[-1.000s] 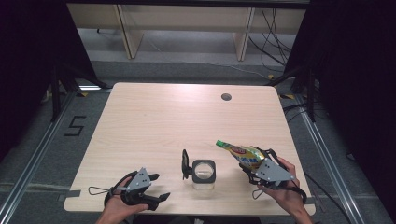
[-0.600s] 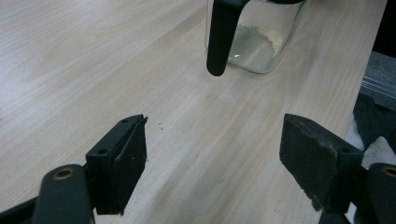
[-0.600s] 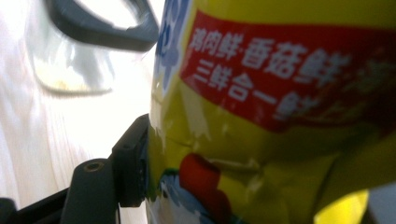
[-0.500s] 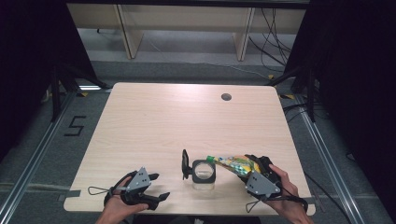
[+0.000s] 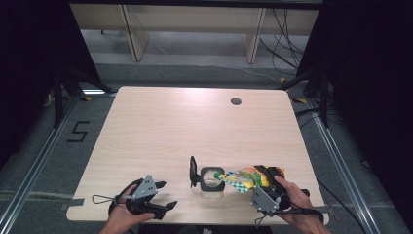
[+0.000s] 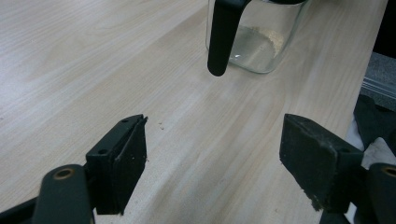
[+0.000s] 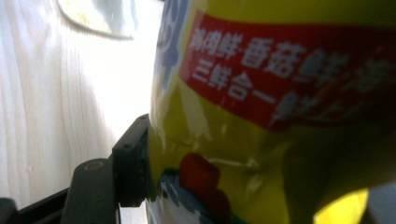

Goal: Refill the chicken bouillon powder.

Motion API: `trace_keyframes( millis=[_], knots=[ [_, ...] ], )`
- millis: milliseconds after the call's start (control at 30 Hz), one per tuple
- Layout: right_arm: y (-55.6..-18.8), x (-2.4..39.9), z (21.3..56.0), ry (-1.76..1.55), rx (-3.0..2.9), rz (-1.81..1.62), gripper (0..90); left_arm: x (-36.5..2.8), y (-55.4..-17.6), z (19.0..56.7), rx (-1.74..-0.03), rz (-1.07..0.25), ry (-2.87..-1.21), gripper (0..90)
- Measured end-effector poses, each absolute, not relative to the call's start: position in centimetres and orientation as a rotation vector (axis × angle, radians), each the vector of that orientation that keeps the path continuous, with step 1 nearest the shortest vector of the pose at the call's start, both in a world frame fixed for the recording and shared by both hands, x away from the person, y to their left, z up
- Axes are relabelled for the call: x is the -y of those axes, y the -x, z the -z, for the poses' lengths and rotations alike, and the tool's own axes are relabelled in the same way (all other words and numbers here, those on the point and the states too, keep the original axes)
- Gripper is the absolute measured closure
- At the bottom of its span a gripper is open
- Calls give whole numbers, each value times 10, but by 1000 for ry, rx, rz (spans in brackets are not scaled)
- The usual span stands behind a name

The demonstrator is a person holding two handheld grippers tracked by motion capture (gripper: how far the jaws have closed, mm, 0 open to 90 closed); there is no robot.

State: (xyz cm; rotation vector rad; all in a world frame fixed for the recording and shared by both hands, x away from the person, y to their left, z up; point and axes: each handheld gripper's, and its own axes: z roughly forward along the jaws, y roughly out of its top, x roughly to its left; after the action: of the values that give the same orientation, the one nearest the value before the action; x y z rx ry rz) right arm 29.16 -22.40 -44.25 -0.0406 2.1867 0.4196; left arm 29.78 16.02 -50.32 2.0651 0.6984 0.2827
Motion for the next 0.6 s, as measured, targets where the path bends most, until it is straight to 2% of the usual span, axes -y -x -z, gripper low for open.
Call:
trace_keyframes(
  millis=[67,300,333,600],
  knots=[
    [-294,222,440,139,-2162,-353,344,-160,-298,503,-696,-288,-2069,227],
    [-289,215,442,96,-2165,-261,345,-160,-298,503,-697,-281,-2066,228],
    [-293,214,440,191,-2148,-246,345,-160,-298,503,-697,-280,-2065,228],
    [-293,208,436,301,-2111,-110,353,-160,-298,503,-697,-281,-2062,228]
  ],
)
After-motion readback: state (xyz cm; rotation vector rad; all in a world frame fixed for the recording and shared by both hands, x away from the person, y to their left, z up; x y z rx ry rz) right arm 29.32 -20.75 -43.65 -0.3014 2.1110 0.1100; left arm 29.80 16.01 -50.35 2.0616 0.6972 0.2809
